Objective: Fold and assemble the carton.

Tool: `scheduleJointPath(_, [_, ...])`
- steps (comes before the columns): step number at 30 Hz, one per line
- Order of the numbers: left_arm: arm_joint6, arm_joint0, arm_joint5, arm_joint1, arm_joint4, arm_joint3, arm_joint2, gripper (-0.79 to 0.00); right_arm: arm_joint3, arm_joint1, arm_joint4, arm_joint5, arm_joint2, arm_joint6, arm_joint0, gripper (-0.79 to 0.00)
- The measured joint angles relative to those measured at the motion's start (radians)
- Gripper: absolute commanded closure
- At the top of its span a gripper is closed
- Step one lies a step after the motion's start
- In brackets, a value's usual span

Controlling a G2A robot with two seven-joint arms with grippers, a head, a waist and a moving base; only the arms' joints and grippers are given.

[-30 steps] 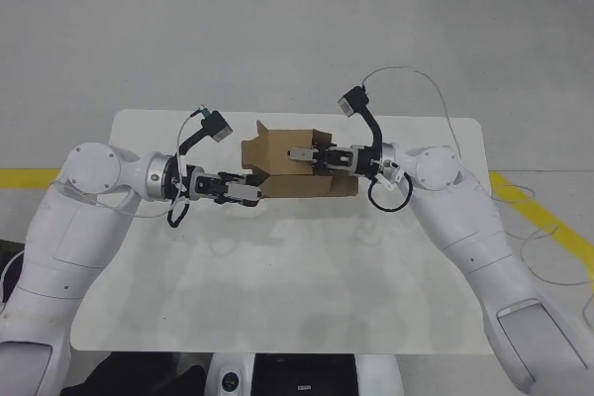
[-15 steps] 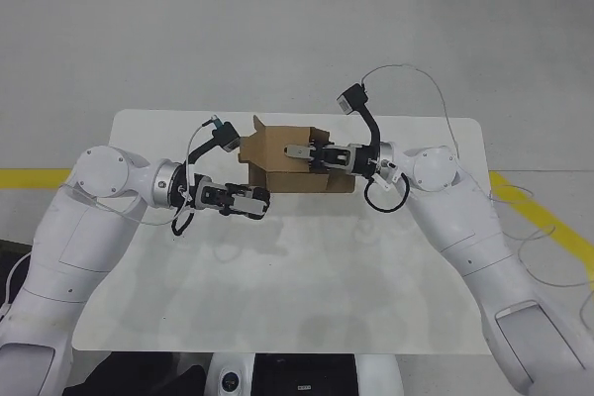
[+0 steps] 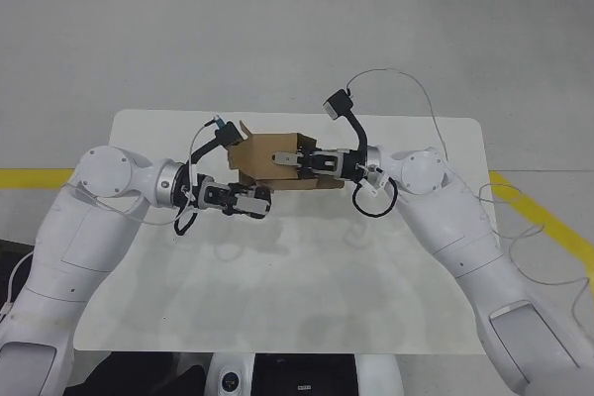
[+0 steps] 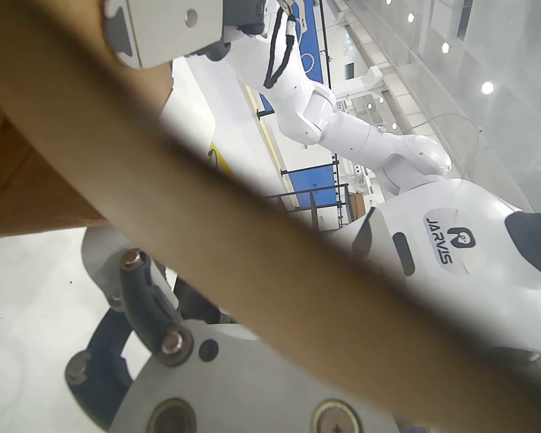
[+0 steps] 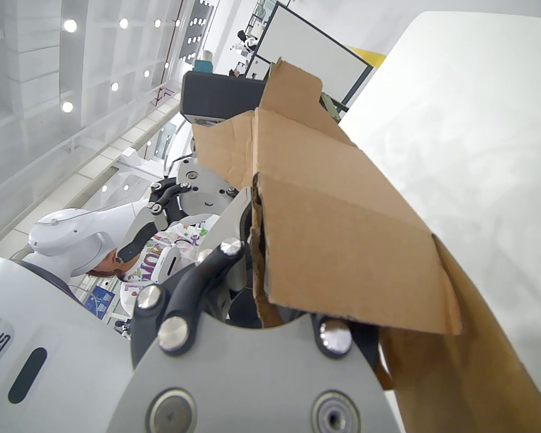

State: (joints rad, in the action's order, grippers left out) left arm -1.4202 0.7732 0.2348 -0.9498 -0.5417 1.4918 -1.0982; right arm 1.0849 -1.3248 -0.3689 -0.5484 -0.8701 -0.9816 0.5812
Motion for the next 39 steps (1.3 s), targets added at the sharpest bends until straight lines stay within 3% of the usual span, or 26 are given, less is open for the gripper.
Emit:
scheduleJointPath(30, [0.026,-0.002,0.007,0.004,0.020,-0.019,-0.029,-0.785,-0.002,-0.007,0.028,0.012,-0.020,0.003,0.037,0.000])
scheduleJointPath(39, [0.025,0.000,0.020,0.007,0.030,-0.019,-0.044,-0.785,-0.033,0.008,0.009,0.010,-0.084,-0.016,0.036,0.000])
